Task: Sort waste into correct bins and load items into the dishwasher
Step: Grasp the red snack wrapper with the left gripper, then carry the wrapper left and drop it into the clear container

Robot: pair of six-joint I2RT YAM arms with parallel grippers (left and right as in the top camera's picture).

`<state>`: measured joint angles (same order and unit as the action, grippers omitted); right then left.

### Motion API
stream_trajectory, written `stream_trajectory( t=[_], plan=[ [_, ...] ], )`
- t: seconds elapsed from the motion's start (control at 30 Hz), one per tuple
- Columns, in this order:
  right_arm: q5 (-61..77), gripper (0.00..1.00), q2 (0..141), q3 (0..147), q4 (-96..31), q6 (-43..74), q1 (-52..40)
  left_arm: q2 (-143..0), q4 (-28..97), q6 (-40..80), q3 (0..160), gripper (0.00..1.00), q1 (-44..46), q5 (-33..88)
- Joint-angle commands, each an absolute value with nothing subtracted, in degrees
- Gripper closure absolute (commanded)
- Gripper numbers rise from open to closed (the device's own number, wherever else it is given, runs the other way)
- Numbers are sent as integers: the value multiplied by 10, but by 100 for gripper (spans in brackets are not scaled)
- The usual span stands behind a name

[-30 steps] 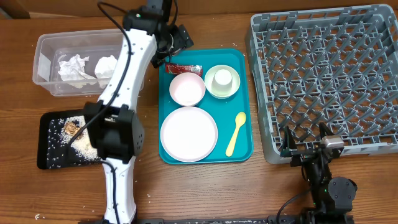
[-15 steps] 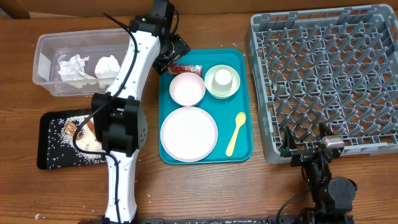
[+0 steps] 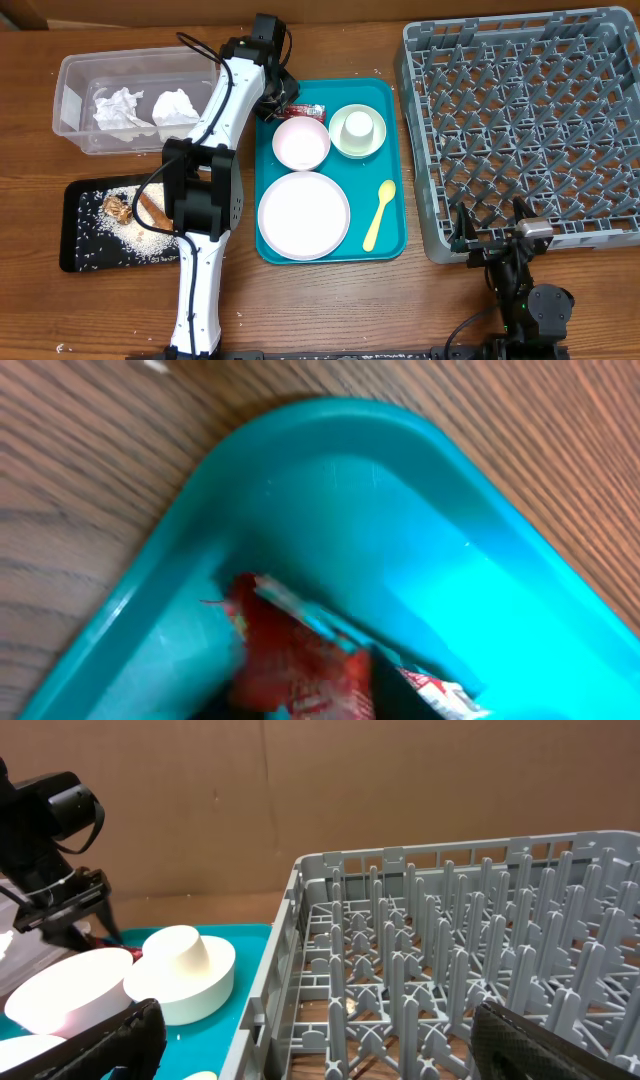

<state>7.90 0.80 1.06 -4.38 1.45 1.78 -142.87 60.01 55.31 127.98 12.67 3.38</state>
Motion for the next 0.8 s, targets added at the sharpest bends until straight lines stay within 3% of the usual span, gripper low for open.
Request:
stream_trajectory(
  t=[0.0,0.03,0.27,0.63,0.77],
  plan=[
    [73,0,3,5,-41,15,18,-1428,601,544,1286,90,124,2],
    [73,0,2,5,-41,15,18,-1428,601,539,1286,96,124,2],
    [73,0,2,5,-41,15,18,-1426,605,522,1306,96,120,35],
    [73,0,2,5,-41,15,18,-1386,700,468,1480,96,108,37],
    [73,0,2,5,-41,15,18,-1347,750,463,1519,96,87,-52]
  ],
)
